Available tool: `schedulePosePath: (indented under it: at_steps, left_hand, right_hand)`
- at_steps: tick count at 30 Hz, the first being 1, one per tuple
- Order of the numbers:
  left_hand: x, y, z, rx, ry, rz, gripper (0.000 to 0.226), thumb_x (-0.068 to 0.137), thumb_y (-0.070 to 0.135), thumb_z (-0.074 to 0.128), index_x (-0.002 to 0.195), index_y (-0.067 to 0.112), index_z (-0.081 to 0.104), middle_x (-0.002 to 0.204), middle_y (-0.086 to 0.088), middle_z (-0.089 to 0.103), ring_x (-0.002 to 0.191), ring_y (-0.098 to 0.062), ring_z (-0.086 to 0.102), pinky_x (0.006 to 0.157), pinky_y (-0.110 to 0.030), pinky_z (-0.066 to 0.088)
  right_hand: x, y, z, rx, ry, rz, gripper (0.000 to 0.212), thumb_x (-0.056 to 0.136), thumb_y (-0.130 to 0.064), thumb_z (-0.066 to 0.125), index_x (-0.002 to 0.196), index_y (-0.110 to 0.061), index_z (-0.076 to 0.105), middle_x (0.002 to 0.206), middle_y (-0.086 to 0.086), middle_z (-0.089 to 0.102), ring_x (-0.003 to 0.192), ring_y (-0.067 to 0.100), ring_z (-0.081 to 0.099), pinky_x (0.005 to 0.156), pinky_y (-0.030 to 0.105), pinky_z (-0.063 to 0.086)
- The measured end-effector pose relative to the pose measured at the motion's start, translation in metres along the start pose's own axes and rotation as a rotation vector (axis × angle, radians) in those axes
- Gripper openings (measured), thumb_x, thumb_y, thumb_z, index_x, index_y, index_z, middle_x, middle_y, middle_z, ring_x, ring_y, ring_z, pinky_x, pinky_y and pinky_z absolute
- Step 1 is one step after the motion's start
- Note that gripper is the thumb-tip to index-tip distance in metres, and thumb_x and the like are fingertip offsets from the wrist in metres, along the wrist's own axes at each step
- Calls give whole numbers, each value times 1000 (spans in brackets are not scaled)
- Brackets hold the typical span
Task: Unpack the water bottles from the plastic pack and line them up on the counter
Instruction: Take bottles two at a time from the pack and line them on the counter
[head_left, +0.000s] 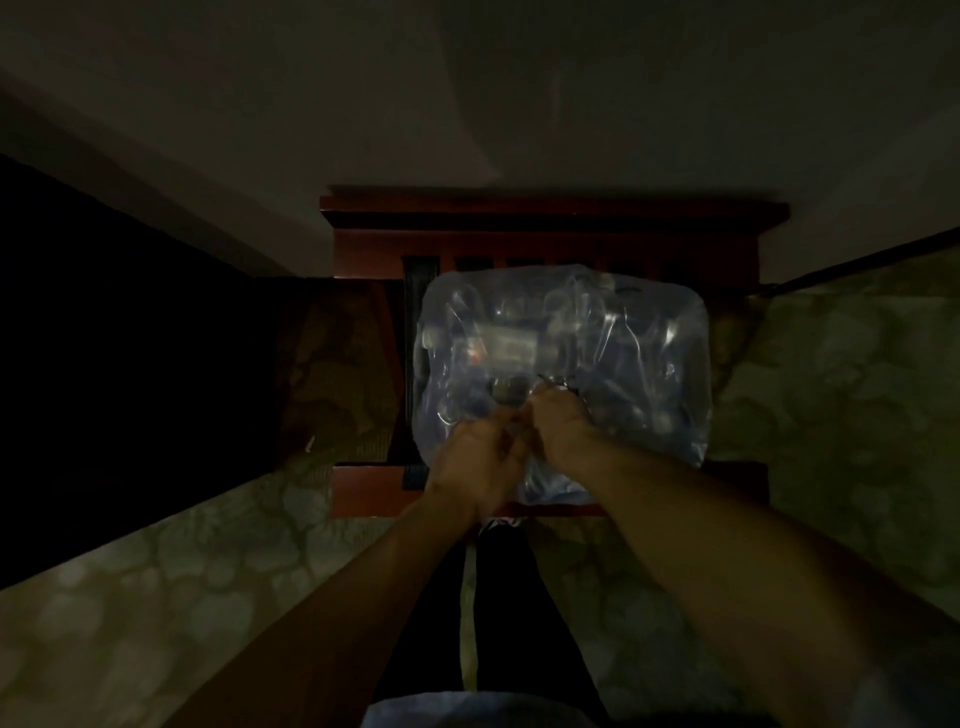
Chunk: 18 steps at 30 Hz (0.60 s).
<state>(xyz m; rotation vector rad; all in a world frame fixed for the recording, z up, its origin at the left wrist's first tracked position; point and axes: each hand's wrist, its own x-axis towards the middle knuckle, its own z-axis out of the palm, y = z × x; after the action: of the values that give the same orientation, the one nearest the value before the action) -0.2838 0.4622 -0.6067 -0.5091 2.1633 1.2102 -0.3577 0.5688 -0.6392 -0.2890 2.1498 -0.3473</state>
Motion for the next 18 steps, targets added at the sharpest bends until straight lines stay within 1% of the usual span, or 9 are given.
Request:
schedulePosePath:
  at_steps: [2,3,5,6,8,10,12,15,18]
  left_hand:
    - [-1,-1,-1,-14,0,3,31,101,25,49,128,15,60,98,-12,74,88,-24,71,85,-44,57]
    - [-1,-1,0,-15,-6,-1,31,102,25,49,129,15,59,100,-12,74,91,-24,71,86,-45,57]
    - [-1,-3,0,-19,-6,-8,31,102,23,48,130,16,58,102,-12,73,94,-24,71,88,-44,56]
    - [0,-4,0,-28,4,-9,31,102,23,48,131,17,58,101,-12,74,93,-24,71,88,-44,57]
    - [0,-5,1,-52,32,-6,30,101,20,50,130,17,59,97,-11,74,88,-22,71,84,-41,58]
    - [1,-7,3,-62,62,8,30,100,18,51,129,16,60,94,-11,73,84,-23,70,80,-39,58]
    - [1,-9,4,-64,75,13,30,100,17,51,128,16,60,94,-11,72,83,-25,69,79,-41,58]
    - [0,-10,5,-71,105,11,30,99,18,51,128,18,60,98,-12,73,88,-27,70,82,-43,58]
    - [-3,-11,3,-125,138,18,26,99,16,50,122,18,62,94,-11,74,85,-26,71,79,-42,59]
  right_hand:
    - [12,4,9,-122,-53,-7,37,102,-4,35,135,6,47,140,21,48,109,16,54,65,-1,38]
    - [14,1,12,-136,-102,51,38,103,-9,35,137,2,46,142,18,47,114,14,54,77,2,41]
    - [16,-8,16,-363,-74,98,42,104,-18,34,143,-5,40,148,14,40,132,22,43,105,25,38]
    - [19,-9,16,-493,-76,68,42,104,-21,34,143,-7,39,150,13,38,137,25,38,108,34,34]
    - [24,-2,15,-526,-74,81,39,103,-24,38,139,-11,45,147,10,42,136,26,40,106,37,38]
    - [25,4,10,-450,-77,101,37,101,-28,41,134,-13,51,141,9,49,130,26,47,101,40,42]
    - [26,7,9,-456,-51,39,37,100,-30,41,132,-13,52,139,10,50,127,27,49,100,41,43]
    - [26,6,6,-660,-97,-11,36,99,-29,45,129,-12,54,136,10,52,124,25,51,102,38,43]
    - [30,5,4,-949,-163,-100,36,98,-30,46,128,-14,56,135,9,54,124,26,52,103,40,44]
